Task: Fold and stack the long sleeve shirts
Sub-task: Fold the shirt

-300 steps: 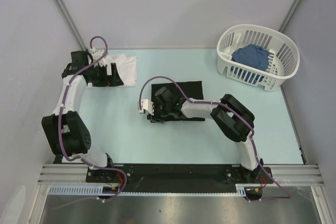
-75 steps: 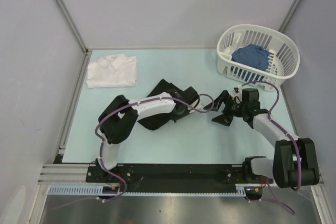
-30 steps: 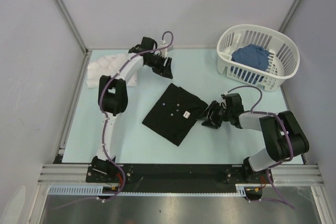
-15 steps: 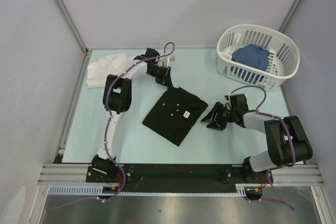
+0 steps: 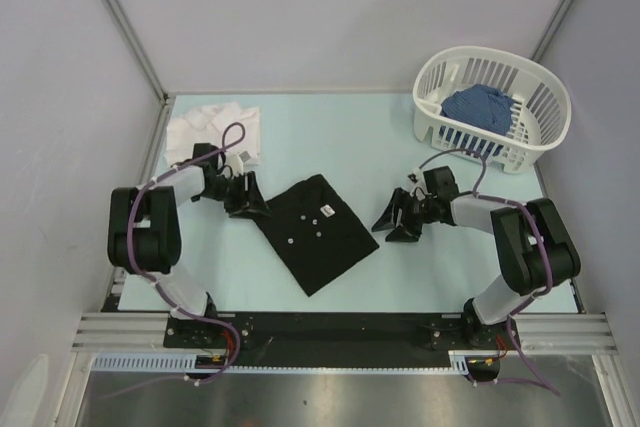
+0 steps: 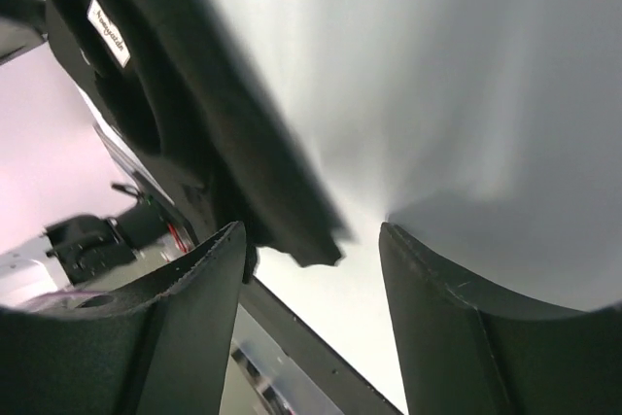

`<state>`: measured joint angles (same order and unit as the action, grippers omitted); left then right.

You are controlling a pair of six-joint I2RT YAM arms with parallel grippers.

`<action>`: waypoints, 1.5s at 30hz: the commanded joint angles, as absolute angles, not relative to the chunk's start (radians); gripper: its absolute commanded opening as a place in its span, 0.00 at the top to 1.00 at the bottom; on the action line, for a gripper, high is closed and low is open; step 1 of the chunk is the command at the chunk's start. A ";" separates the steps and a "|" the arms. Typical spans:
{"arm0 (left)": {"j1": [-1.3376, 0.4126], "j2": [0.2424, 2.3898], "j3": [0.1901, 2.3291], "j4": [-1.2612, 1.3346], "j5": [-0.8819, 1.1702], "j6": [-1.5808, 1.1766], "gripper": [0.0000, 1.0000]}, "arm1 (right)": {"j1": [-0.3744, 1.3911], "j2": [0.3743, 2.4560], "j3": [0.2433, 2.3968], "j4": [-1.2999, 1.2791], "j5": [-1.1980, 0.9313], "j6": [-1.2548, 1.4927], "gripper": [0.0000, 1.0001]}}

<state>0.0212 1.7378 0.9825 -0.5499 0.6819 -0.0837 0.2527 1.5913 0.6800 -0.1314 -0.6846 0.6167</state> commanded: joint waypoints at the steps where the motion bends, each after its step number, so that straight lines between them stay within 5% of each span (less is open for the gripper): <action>1: -0.003 1.649 0.960 -0.587 0.655 -0.068 0.41 | 0.319 1.658 0.752 -0.199 -0.727 0.534 0.38; 6: 0.072 1.635 1.002 -0.588 0.649 -0.051 0.39 | 0.348 1.726 0.791 -0.213 -0.703 0.500 0.49; 8: 0.086 1.635 1.020 -0.587 0.650 -0.040 0.37 | 0.354 1.749 0.808 -0.248 -0.698 0.453 0.71; 9: 0.086 1.634 1.041 -0.592 0.660 -0.014 0.37 | 0.356 1.753 0.819 -0.282 -0.675 0.431 0.89; 11: 0.086 1.628 1.060 -0.604 0.673 0.026 0.37 | 0.341 1.779 0.877 -0.330 -0.614 0.347 1.00; 21: 0.058 1.574 1.006 -0.669 0.623 0.307 0.36 | 0.368 1.980 1.394 -0.498 -0.352 -0.024 1.00; 25: 0.040 1.582 1.012 -0.670 0.626 0.328 0.37 | 0.367 1.958 1.500 -0.509 -0.298 -0.094 0.77; 27: 0.020 1.585 1.026 -0.676 0.655 0.327 0.38 | 0.351 1.925 1.506 -0.537 -0.330 -0.095 0.67; 30: -0.063 1.565 1.032 -0.698 0.699 0.331 0.43 | 0.339 1.852 1.479 -0.577 -0.376 -0.081 0.64; 36: -0.228 1.548 0.986 -0.735 0.735 0.384 0.57 | 0.324 1.701 1.329 -0.586 -0.642 0.044 0.66; 45: -0.218 1.755 0.996 -0.747 0.511 0.334 0.58 | 0.429 1.669 1.046 -0.469 -0.920 0.163 0.67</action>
